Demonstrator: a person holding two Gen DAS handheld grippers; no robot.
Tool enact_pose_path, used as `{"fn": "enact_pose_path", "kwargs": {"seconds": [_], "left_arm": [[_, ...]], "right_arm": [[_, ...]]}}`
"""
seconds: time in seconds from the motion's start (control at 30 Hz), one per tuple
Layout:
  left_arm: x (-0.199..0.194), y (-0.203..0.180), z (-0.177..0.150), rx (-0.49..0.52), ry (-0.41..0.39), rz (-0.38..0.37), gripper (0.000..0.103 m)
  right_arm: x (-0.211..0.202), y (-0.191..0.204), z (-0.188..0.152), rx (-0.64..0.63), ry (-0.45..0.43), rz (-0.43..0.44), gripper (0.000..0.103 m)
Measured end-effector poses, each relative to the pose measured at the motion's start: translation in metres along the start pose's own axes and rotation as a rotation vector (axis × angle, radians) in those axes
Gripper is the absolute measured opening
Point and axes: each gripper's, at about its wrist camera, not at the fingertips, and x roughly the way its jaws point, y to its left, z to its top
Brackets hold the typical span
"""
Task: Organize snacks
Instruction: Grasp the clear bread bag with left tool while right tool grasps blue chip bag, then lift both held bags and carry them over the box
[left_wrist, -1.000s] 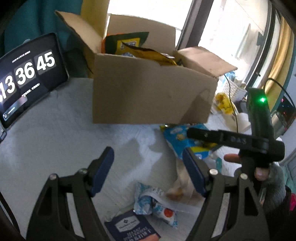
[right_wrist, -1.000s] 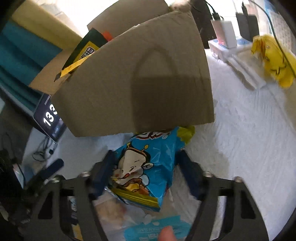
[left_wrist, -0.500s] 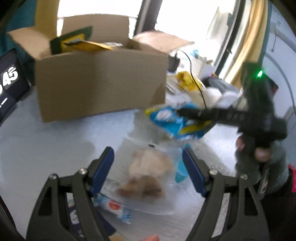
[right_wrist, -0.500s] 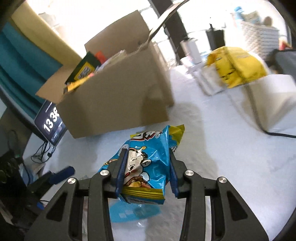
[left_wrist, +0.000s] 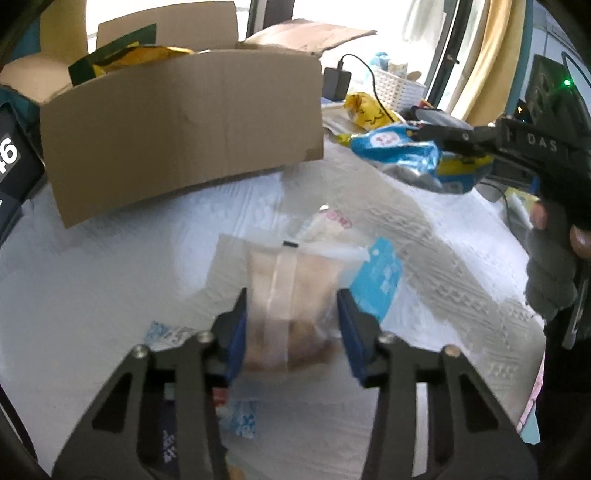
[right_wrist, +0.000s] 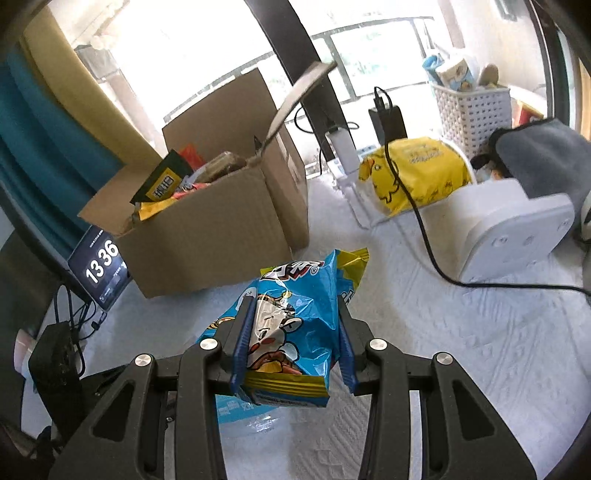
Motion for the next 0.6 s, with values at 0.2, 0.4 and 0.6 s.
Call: {"fn": "enact_pose_path", "kwargs": {"seconds": [0.2, 0.4, 0.6], "left_arm": [[-0.025, 0.004, 0.005, -0.016, -0.062, 0.009, 0.044], [-0.053, 0.017, 0.02, -0.042, -0.151, 0.047, 0.044], [-0.082, 0.033, 0.032, -0.045, -0.23, 0.089, 0.044]], "right_arm": [[-0.01, 0.015, 0.007, -0.041, -0.033, 0.0, 0.042], [-0.019, 0.036, 0.017, -0.099, -0.065, -0.002, 0.042], [-0.023, 0.053, 0.029, -0.141, -0.09, 0.001, 0.042]]}}
